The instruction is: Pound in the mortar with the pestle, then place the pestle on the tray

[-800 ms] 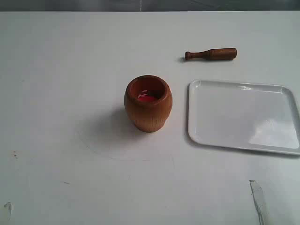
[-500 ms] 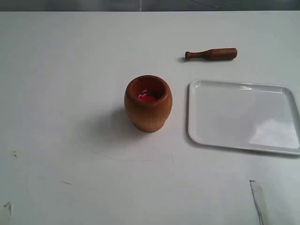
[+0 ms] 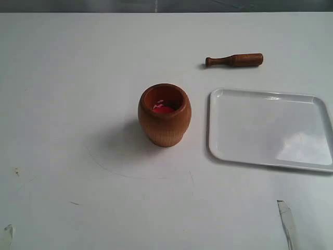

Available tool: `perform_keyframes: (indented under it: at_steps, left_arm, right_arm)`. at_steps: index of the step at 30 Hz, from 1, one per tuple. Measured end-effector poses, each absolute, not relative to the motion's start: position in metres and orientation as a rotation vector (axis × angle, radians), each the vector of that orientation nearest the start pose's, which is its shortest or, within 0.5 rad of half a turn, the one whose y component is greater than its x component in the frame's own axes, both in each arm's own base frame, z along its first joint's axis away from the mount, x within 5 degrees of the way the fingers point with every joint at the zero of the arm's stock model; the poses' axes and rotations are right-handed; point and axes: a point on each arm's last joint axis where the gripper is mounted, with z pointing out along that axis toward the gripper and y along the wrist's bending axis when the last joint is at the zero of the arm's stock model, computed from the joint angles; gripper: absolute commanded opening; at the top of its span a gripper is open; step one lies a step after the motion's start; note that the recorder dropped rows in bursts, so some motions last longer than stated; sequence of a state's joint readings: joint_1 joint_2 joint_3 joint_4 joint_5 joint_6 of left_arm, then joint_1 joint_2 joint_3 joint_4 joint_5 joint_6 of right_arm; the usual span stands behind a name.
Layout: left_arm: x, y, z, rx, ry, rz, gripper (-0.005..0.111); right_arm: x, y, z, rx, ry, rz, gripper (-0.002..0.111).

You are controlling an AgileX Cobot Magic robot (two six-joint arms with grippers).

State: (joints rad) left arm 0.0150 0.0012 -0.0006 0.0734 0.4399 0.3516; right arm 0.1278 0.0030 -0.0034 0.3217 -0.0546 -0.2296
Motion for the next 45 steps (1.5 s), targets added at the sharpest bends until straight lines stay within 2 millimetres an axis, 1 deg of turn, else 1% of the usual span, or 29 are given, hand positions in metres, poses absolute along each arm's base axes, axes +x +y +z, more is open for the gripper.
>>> perform_keyframes:
  at_steps: [6,8,13,18,23,25,27,29,31,36,37,38,39,40,41,42,43,44,45]
  left_arm:
    - [0.051,0.004,0.174,0.367,1.901,0.320,0.000]
    - [0.051,0.004,0.174,0.367,1.901,0.320,0.000]
    - [0.051,0.004,0.174,0.367,1.901,0.320,0.000]
    - [0.051,0.004,0.174,0.367,1.901,0.320,0.000]
    - [0.051,0.004,0.174,0.367,1.901,0.320,0.000]
    - [0.051,0.004,0.174,0.367,1.901,0.320,0.000]
    - [0.051,0.004,0.174,0.367,1.901,0.320,0.000]
    - [0.051,0.004,0.174,0.367,1.901,0.320,0.000]
    - [0.051,0.004,0.174,0.367,1.901,0.320,0.000]
    - [0.051,0.004,0.174,0.367,1.901,0.320,0.000]
    - [0.051,0.004,0.174,0.367,1.901,0.320,0.000]
    - [0.051,0.004,0.174,0.367,1.901,0.320,0.000]
    - [0.051,0.004,0.174,0.367,1.901,0.320,0.000]
    - [0.051,0.004,0.174,0.367,1.901,0.320,0.000]
    - [0.051,0.004,0.174,0.367,1.901,0.320,0.000]
    - [0.051,0.004,0.174,0.367,1.901,0.320,0.000]
    - [0.051,0.004,0.174,0.367,1.901,0.320,0.000]
    - [0.051,0.004,0.174,0.367,1.901,0.320,0.000]
    - [0.051,0.004,0.174,0.367,1.901,0.320,0.000]
  right_arm:
    - [0.052,-0.002,0.236,0.093,1.232,0.180,0.000]
    - [0.051,-0.003,0.238,0.105,1.211,0.183,0.000]
    - [0.051,-0.003,0.238,0.110,1.208,0.189,0.000]
    - [0.051,-0.003,0.238,0.142,1.210,0.237,0.000]
    - [0.054,0.001,0.230,0.123,1.302,0.258,0.000]
    - [0.054,0.001,0.230,0.105,1.305,0.243,0.000]
    - [0.053,0.001,0.233,0.068,1.272,0.199,0.000]
    - [0.050,0.000,0.240,0.036,1.187,0.153,0.000]
    - [0.045,0.001,0.250,0.009,1.063,0.128,0.000]
    - [0.021,0.007,0.279,-0.102,0.658,0.096,0.000]
    - [0.019,0.009,0.291,-0.130,0.609,0.092,0.000]
    - [0.021,0.010,0.299,-0.137,0.610,0.091,0.000]
    - [0.031,0.012,0.316,-0.148,0.660,0.086,0.000]
    - [0.039,0.013,0.327,-0.154,0.704,0.085,0.000]
    - [0.063,0.017,0.343,-0.179,0.816,0.085,0.000]
    - [0.077,0.020,0.352,-0.201,0.880,0.088,0.000]
    - [0.106,0.028,0.368,-0.273,0.989,0.087,0.000]
    - [0.139,0.038,0.375,-0.355,1.118,0.100,0.000]
    - [0.158,0.043,0.377,-0.409,1.180,0.105,0.000]
